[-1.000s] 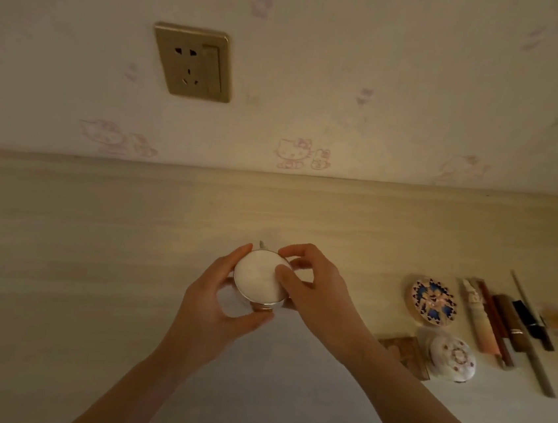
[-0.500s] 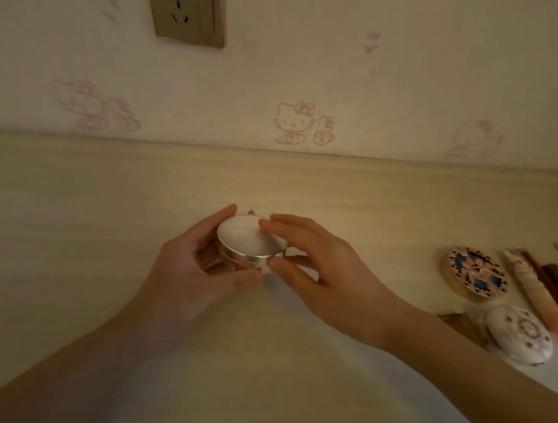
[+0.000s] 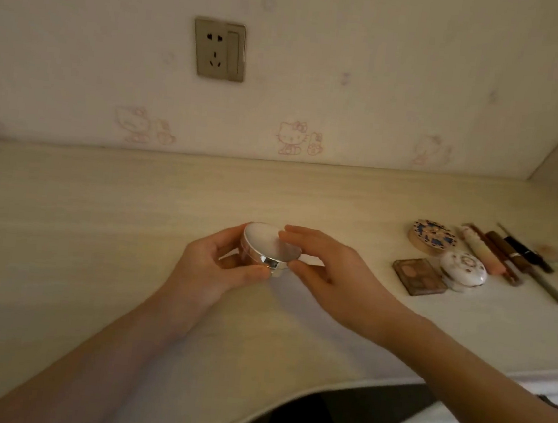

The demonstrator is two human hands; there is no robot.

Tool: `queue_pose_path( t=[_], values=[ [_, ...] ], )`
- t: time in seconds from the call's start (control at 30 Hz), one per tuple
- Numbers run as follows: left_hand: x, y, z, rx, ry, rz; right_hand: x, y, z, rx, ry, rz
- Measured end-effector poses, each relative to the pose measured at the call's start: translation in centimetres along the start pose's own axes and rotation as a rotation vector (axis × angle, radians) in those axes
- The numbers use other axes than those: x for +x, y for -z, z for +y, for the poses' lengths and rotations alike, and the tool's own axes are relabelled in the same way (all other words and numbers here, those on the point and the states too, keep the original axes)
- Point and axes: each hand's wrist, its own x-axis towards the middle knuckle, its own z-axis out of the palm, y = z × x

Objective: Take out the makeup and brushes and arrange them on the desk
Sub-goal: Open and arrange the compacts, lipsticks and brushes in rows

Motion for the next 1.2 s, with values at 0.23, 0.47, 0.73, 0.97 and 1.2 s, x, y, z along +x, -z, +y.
queue_pose_path(
  t=[0.23,0.47,0.73,0.97,1.2],
  values=[
    [-1.0,-0.7,0.6,0.031,-0.013,-0.007,-1.4,0.3,-0.5,-0.026,-0.027,-0.015],
    [-0.8,-0.2,0.7,0.015,-0.023,0.048,0.7,0.9,-0.7,-0.113,0.045,-0.105],
    [-0.6,0.4,0.8,0.007,-0.01,0.018,2.7,1.6,-1.0,-0.151,0.063,-0.206],
    [-0.3,0.6,0.9,0.043,-0.027,0.007,3.4,2.3,-1.4,-0.123,0.001,-0.249],
    [-0.3,1.1,0.7,0.078,-0.011,-0.016,3.6,2.8,-1.6,-0.108,-0.033,-0.284]
  ],
)
